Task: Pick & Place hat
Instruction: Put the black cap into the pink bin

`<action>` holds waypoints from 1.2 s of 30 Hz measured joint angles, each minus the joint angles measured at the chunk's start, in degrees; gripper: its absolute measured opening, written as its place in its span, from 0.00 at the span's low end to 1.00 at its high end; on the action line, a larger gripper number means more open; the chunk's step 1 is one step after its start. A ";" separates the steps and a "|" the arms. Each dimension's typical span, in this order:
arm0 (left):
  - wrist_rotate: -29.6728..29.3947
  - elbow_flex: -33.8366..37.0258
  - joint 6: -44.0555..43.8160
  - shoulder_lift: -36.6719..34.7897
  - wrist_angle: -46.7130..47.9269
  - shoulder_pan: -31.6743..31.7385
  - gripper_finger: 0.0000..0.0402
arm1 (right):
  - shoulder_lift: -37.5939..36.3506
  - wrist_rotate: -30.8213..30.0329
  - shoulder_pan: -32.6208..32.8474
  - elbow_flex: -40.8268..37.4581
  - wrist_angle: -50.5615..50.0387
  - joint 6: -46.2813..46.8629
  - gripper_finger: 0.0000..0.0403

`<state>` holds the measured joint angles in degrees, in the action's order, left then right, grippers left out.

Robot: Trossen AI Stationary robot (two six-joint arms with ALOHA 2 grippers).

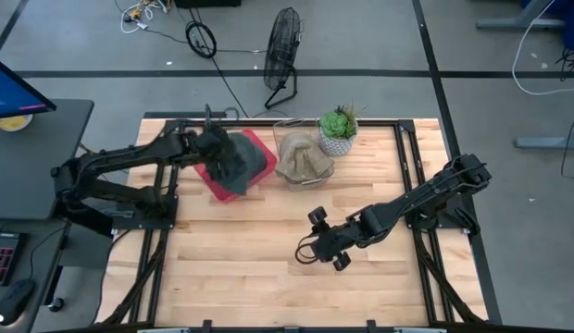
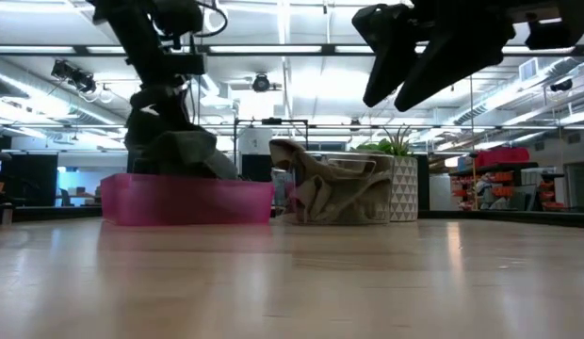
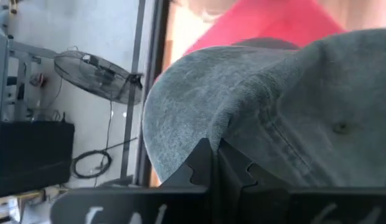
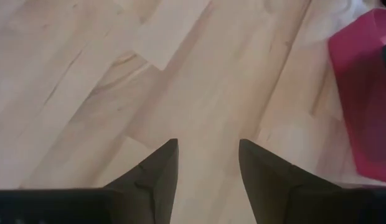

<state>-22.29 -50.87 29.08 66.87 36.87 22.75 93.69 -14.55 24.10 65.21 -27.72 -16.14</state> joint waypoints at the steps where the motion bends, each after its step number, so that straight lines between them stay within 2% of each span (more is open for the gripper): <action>1: 1.79 0.00 1.92 -0.02 -1.01 1.45 0.02 | 0.00 0.02 -0.20 0.00 0.17 -0.50 0.43; 4: 7.45 -0.03 7.98 -0.02 -1.79 5.30 0.01 | 0.00 0.01 -1.12 0.00 0.84 -1.87 0.43; 9: 9.36 -0.02 12.64 -0.02 -1.09 9.42 0.02 | 0.00 0.01 -2.77 0.00 1.55 -2.36 0.43; 14: 19.62 -0.04 13.12 2.45 0.57 10.51 0.01 | 0.00 0.02 -3.96 0.00 1.53 -2.36 0.43; 21: 20.09 -0.04 7.58 10.77 -2.70 10.48 0.07 | 0.00 0.02 -4.70 0.00 1.55 -2.29 0.43; 27: 17.23 -0.13 3.78 16.75 -5.49 10.46 0.14 | 0.00 0.04 -4.68 0.00 1.53 -2.18 0.43; 31: 16.83 -0.22 2.79 18.98 -5.54 10.46 0.23 | 0.00 0.04 -4.70 0.00 1.55 -2.36 0.43; 36: 15.77 -1.58 -3.52 18.62 -2.35 9.72 0.35 | 0.00 0.07 -4.68 0.00 1.55 -0.94 0.43</action>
<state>-6.52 -52.46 25.56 85.49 34.52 32.47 93.69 -14.48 19.42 65.21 -26.18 -17.08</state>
